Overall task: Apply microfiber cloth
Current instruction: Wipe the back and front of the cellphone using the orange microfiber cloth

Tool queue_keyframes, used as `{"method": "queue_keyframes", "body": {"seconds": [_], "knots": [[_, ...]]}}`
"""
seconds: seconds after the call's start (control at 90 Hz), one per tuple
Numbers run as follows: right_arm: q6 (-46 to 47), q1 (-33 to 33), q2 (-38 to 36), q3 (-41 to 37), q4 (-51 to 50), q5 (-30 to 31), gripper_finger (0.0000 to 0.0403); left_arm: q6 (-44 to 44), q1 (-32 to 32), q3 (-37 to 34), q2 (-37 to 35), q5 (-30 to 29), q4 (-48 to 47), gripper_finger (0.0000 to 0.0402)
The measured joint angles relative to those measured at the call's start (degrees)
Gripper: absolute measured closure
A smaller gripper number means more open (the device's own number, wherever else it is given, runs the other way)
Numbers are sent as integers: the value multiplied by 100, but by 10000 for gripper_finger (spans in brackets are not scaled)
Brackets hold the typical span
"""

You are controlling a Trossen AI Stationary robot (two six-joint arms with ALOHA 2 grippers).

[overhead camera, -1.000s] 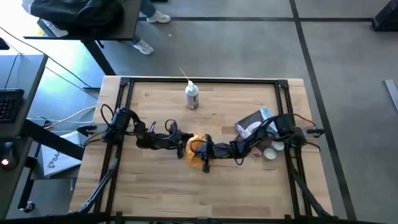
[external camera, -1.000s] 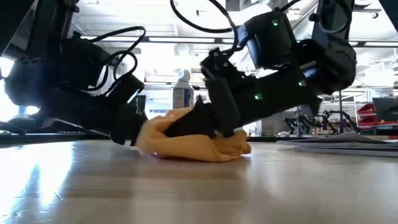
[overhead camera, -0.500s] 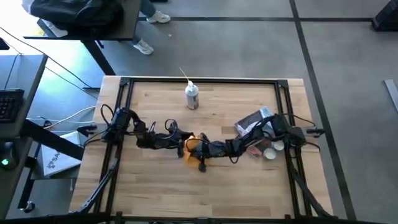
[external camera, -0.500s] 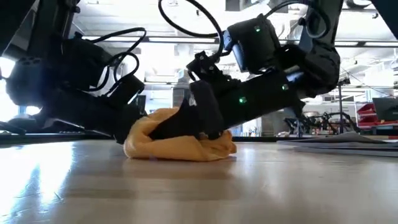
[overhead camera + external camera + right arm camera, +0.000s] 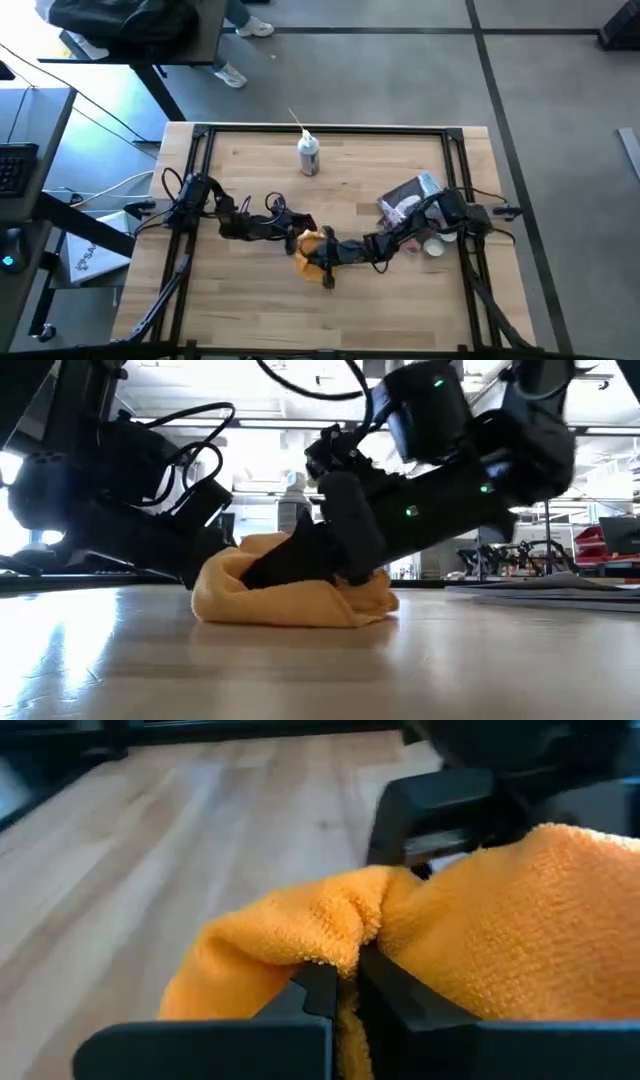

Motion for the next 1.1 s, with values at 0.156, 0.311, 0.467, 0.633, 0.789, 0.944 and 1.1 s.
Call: {"method": "queue_keyframes", "body": {"seconds": [0.156, 0.311, 0.467, 0.633, 0.789, 0.944, 1.1], "knots": [[17, 305, 17, -15, 20, 847, 403, -10, 7, -2, -2, -34, -15, 271], [430, 552, 18, -17, -161, 502, 403, 57, 7, -4, -2, -41, -3, 271], [547, 706, -176, -27, -359, 548, 403, 69, 9, -4, 0, -47, 13, 271], [475, 760, -616, -39, -1223, 2039, 403, 77, 4, -4, 0, -50, 26, 271], [1303, 634, -649, -41, -1765, 3829, 403, 77, 4, -4, 0, -52, 26, 271], [1378, 395, -604, -35, -1565, 3193, 403, 52, 4, -4, 0, -56, 26, 271], [888, 273, -229, -19, -607, 2338, 403, 23, 0, -8, 0, -146, 21, 271]]}}
